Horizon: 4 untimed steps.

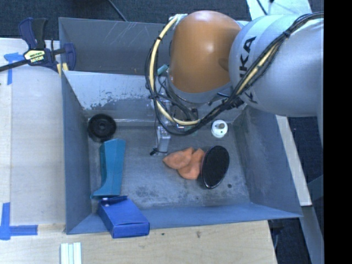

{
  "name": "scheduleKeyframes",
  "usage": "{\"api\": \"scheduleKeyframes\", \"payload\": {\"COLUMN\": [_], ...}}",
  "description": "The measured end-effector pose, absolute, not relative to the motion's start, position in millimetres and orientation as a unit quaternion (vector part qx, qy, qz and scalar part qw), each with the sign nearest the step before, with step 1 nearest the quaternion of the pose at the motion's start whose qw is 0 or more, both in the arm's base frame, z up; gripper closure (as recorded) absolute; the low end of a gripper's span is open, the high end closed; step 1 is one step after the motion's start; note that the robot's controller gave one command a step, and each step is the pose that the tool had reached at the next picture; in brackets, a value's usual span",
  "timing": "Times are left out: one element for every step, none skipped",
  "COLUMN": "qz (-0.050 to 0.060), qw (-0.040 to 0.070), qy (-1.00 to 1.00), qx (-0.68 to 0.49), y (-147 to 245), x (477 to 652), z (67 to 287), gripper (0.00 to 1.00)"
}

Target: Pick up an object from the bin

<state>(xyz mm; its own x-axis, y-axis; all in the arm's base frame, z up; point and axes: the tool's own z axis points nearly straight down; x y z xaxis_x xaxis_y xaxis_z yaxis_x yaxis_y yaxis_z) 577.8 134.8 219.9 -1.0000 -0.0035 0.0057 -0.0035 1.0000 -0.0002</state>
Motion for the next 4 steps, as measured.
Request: {"api": "scheduleKeyframes", "payload": {"qz": [-0.001,-0.002,0.0,0.0], "qw": [-0.001,-0.005,0.002,-0.002], "qy": [-1.0,-1.0,-1.0,-0.998], "qx": [0.0,0.005,-0.013,0.07], "y": [134.1,100.3,54.4,32.5], "x": [579.4,574.6,571.5,558.7], "z": [225.0,183.6,163.8,157.0], "gripper": [0.0,0.0,0.0,0.0]}}
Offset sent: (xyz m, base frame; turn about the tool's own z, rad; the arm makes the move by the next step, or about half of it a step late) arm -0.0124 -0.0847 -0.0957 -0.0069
